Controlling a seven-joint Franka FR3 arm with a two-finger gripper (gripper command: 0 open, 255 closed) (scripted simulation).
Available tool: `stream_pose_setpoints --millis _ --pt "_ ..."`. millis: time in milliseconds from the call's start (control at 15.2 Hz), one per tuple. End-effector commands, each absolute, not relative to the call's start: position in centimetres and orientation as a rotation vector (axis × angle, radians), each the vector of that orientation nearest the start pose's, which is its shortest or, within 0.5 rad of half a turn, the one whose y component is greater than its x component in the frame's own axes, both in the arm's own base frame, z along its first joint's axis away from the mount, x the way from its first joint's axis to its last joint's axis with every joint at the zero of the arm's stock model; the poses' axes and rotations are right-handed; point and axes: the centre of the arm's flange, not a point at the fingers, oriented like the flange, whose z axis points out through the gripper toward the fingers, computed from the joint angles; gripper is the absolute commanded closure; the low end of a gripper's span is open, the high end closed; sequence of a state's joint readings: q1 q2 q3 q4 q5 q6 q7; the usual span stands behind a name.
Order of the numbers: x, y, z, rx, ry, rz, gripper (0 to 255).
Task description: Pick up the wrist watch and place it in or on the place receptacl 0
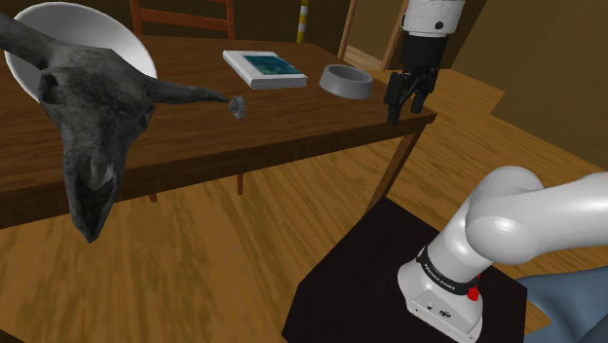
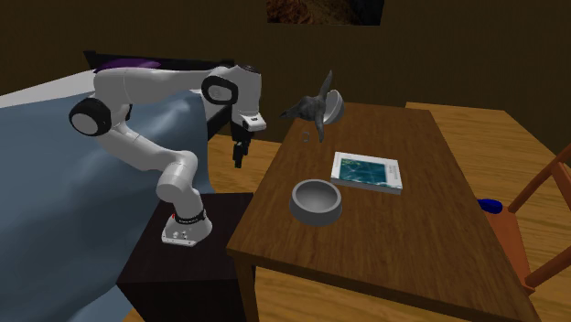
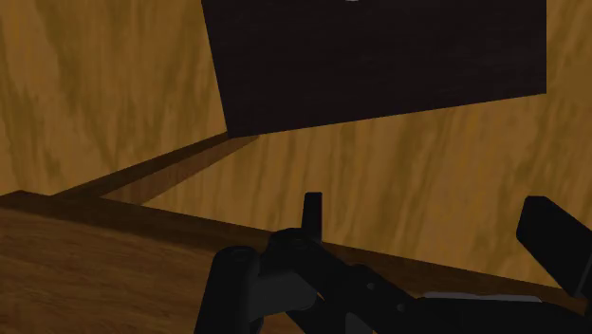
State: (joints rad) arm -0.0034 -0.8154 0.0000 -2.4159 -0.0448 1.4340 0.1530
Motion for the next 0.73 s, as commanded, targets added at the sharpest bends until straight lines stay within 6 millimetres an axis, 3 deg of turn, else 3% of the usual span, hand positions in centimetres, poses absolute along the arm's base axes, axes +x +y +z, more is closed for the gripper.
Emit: stream_pose_setpoints --millis 0,660 --pt "28.2 -0.6 56.1 -3.178 0.253 0.26 0" --pt "36.8 7.3 54.9 -3.12 0.274 0.144 0"
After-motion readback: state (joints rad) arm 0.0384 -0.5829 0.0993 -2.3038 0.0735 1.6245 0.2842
